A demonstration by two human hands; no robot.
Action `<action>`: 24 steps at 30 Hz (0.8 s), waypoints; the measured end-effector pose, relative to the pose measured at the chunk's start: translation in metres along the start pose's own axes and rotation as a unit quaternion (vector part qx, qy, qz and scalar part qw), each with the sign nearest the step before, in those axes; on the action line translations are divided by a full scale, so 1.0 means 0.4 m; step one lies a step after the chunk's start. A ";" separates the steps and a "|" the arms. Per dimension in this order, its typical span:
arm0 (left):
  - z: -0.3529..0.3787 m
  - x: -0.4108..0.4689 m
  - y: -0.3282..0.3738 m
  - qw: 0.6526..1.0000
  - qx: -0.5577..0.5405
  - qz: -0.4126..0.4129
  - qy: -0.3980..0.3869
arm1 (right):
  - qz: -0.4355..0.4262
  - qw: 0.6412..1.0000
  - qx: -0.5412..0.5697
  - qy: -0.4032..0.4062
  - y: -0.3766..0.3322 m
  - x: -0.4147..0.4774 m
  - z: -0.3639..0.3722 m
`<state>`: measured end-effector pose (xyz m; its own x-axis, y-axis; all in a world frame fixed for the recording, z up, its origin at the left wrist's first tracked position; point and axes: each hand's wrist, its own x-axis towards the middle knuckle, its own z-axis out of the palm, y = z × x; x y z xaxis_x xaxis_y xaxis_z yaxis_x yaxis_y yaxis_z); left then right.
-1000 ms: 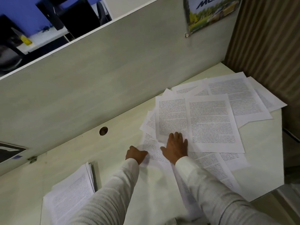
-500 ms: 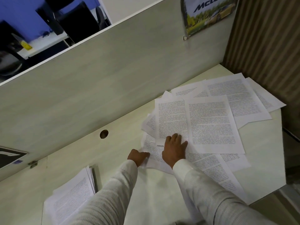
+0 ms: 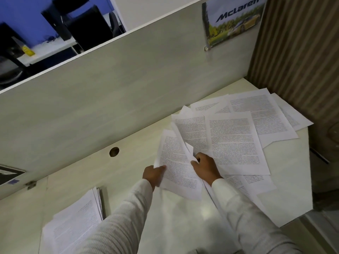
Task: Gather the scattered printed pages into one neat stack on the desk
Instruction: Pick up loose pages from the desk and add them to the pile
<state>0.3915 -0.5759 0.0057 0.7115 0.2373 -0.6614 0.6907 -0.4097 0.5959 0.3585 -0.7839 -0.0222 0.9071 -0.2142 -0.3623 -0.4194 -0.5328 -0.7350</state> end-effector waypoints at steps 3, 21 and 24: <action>-0.004 -0.029 -0.009 1.000 -0.009 0.017 -0.011 | -0.011 1.000 -0.015 0.017 0.011 -0.040 -0.003; -0.050 -0.068 -0.132 0.998 0.033 0.018 -0.051 | -0.100 0.982 -0.157 -0.005 0.095 -0.237 0.069; -0.045 -0.086 -0.124 0.998 0.008 -0.004 -0.066 | -0.128 0.986 -0.107 0.013 0.061 -0.235 0.063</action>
<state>0.3351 -0.5477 0.0071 0.6823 0.1231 -0.7206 0.6931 -0.4224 0.5841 0.2622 -0.7561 -0.0203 0.9840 -0.0701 -0.1640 -0.1625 -0.7316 -0.6621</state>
